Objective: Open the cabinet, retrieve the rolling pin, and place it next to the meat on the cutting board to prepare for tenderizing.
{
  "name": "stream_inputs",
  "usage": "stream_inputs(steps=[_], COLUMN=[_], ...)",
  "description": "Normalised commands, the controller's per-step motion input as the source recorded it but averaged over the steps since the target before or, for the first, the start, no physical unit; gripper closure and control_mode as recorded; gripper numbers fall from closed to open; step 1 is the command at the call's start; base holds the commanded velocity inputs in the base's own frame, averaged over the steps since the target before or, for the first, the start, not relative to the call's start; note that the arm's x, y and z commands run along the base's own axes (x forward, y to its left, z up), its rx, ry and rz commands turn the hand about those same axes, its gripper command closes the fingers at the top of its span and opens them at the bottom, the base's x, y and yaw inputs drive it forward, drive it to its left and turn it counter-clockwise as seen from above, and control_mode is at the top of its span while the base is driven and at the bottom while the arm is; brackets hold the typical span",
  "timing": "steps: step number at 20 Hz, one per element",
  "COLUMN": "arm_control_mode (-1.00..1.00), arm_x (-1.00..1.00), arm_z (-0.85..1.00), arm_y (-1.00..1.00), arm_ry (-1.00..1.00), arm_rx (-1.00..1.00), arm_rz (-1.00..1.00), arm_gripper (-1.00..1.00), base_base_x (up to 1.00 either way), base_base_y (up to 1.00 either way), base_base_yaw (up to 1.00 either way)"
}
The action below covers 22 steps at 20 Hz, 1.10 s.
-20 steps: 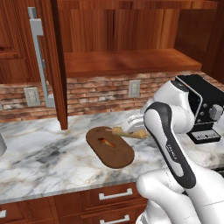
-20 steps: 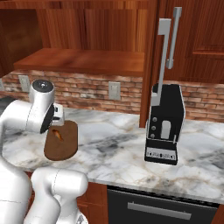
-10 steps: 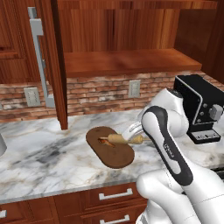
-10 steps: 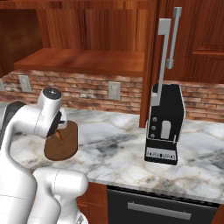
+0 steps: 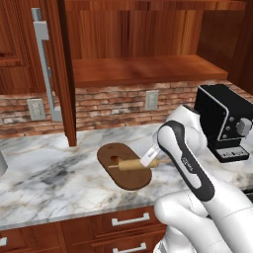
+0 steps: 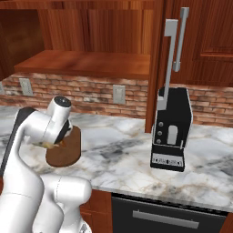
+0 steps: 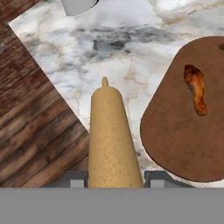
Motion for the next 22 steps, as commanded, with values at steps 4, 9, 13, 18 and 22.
stream_inputs(steps=[4,9,13,18,22], arm_control_mode=[-1.0,-1.0,-1.0,-1.0,-1.0], arm_x=[0.14,0.17,0.23,0.34,0.39], arm_z=[-0.27,-0.3,-0.31,-0.23,-0.17], arm_y=[0.0,0.0,0.0,0.0,0.0], arm_ry=[0.0,-0.01,-0.04,-0.04,-0.06], arm_rx=[0.0,-0.01,-0.02,-0.02,-0.03], arm_rz=[0.16,0.16,0.14,0.12,0.1], arm_gripper=[1.0,1.0,1.0,1.0,1.0], base_base_x=[0.0,0.0,0.0,0.0,0.0], base_base_y=[0.0,0.0,0.0,0.0,0.0], base_base_yaw=[0.0,0.0,0.0,0.0,0.0])
